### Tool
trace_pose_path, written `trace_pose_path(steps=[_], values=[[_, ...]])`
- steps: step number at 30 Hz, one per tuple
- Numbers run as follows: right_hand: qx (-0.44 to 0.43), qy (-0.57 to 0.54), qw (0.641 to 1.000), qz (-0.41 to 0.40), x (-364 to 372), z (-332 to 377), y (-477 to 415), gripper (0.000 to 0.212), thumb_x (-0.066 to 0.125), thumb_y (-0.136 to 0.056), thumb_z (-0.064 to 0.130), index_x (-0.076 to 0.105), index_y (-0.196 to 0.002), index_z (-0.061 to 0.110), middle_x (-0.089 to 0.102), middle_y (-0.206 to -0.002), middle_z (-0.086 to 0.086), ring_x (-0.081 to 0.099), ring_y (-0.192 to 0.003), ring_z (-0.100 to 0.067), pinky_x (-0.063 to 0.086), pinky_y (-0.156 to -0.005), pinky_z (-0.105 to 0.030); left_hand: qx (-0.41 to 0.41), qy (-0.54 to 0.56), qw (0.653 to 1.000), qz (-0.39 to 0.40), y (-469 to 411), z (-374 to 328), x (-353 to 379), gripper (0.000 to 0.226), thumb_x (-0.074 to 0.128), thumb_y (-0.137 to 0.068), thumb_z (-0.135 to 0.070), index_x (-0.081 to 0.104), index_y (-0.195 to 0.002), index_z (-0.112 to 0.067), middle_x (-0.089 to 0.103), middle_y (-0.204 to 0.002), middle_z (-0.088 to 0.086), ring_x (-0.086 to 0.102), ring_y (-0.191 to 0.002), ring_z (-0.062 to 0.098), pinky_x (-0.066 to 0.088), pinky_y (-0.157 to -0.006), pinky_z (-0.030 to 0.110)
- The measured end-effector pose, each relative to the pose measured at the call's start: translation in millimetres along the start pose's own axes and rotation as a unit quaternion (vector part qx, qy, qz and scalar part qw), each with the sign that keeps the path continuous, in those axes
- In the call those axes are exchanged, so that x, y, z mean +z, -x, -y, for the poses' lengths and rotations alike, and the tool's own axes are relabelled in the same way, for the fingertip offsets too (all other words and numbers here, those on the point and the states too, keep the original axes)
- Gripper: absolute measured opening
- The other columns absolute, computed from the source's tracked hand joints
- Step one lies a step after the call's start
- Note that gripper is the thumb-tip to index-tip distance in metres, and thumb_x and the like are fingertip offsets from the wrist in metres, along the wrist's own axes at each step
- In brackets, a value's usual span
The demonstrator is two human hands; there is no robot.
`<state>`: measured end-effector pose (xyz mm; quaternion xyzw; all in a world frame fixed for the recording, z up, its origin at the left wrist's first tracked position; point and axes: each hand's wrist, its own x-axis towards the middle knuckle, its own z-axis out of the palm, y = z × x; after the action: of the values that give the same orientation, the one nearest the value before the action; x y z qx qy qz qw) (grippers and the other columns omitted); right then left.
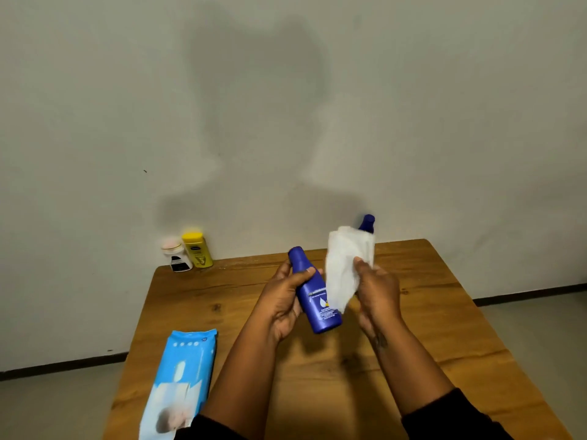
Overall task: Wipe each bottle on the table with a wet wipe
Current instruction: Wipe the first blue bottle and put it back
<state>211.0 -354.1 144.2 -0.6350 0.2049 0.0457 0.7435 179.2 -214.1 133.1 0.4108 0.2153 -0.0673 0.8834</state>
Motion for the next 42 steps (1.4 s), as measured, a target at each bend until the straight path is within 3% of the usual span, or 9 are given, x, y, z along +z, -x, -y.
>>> trace_pose_path(steps=[2,5,10,14,19,21,28,36,42], values=[[-0.18,0.188,0.963,-0.064,-13.1,6.2,17.3,0.021,0.055,-0.095,0.026,0.066,-0.092,0.008,0.068,-0.099,-0.01,0.064,-0.082,-0.019,0.05,-0.059,-0.023,0.011,-0.016,1.0,-0.001,14.3,-3.9,-4.2,0.04,0.064,-0.091,-0.005,0.053,-0.129,-0.011,0.07,-0.114,0.02,0.069,-0.089,0.035,0.058,-0.08,0.046],[-0.357,0.315,0.878,-0.038,-16.7,10.0,49.4,0.022,0.056,-0.092,0.01,0.066,-0.112,0.007,0.066,-0.109,-0.006,0.063,-0.093,-0.018,0.046,-0.068,-0.014,0.019,-0.031,0.999,-0.005,32.1,-3.5,-1.2,0.04,0.064,-0.092,-0.014,0.054,-0.131,-0.01,0.072,-0.109,0.015,0.069,-0.088,0.035,0.057,-0.076,0.042],[-0.37,0.395,0.833,0.113,1.1,-26.4,94.6,0.049,0.049,-0.093,0.009,0.045,-0.141,0.021,0.042,-0.148,0.005,0.038,-0.137,-0.01,0.031,-0.112,-0.022,-0.006,-0.021,1.0,-0.022,54.8,-3.0,18.8,0.064,0.077,-0.076,-0.051,0.068,-0.116,-0.003,0.073,-0.104,0.018,0.071,-0.093,0.03,0.057,-0.089,0.043],[-0.439,0.443,0.773,0.119,0.2,-45.3,111.8,0.055,0.032,-0.09,0.03,0.043,-0.141,0.014,0.038,-0.149,0.0,0.036,-0.139,-0.017,0.034,-0.111,-0.043,-0.062,0.018,0.998,-0.015,58.3,-9.1,18.1,0.078,0.057,-0.079,-0.074,0.064,-0.114,-0.005,0.07,-0.09,0.018,0.068,-0.083,0.03,0.05,-0.089,0.042],[-0.379,0.368,0.842,0.112,-11.7,-18.2,87.8,0.05,0.037,-0.092,0.021,0.044,-0.142,0.02,0.033,-0.151,0.008,0.027,-0.142,-0.007,0.029,-0.116,-0.036,-0.006,0.005,1.0,-0.021,64.8,4.3,41.1,0.064,0.053,-0.092,-0.056,0.064,-0.126,-0.003,0.071,-0.116,0.02,0.066,-0.112,0.035,0.047,-0.106,0.048],[-0.393,0.365,0.835,0.125,-10.2,-6.0,85.9,0.052,0.036,-0.09,0.019,0.043,-0.142,0.021,0.034,-0.151,0.009,0.024,-0.143,-0.005,0.024,-0.118,-0.032,0.005,-0.011,1.0,-0.022,67.4,7.4,52.9,0.057,0.052,-0.095,-0.044,0.057,-0.135,-0.003,0.066,-0.128,0.019,0.06,-0.122,0.035,0.043,-0.109,0.048],[-0.338,0.24,0.904,0.101,-18.7,28.6,59.0,0.044,0.043,-0.096,0.001,0.05,-0.136,0.016,0.045,-0.145,0.006,0.04,-0.134,-0.005,0.035,-0.111,-0.023,0.038,-0.105,0.993,-0.03,64.0,17.8,87.0,0.029,0.056,-0.097,-0.036,0.073,-0.109,-0.016,0.077,-0.102,0.01,0.073,-0.092,0.023,0.057,-0.076,0.034],[-0.415,0.327,0.834,0.162,-36.7,38.8,45.9,0.046,0.043,-0.096,0.005,0.045,-0.141,0.018,0.035,-0.15,0.01,0.027,-0.141,-0.003,0.024,-0.116,-0.022,0.069,-0.108,0.991,-0.033,57.3,25.3,99.7,0.032,0.055,-0.096,-0.043,0.069,-0.114,-0.02,0.077,-0.104,0.003,0.073,-0.097,0.022,0.056,-0.092,0.045],[-0.212,0.065,0.955,0.197,-53.3,50.0,31.8,0.033,0.052,-0.097,0.013,0.062,-0.126,0.024,0.069,-0.119,0.006,0.066,-0.106,-0.012,0.054,-0.093,-0.041,0.091,-0.087,0.992,-0.028,50.9,26.4,110.5,0.036,0.062,-0.093,-0.035,0.062,-0.12,-0.01,0.073,-0.099,0.018,0.072,-0.078,0.028,0.058,-0.071,0.04]])
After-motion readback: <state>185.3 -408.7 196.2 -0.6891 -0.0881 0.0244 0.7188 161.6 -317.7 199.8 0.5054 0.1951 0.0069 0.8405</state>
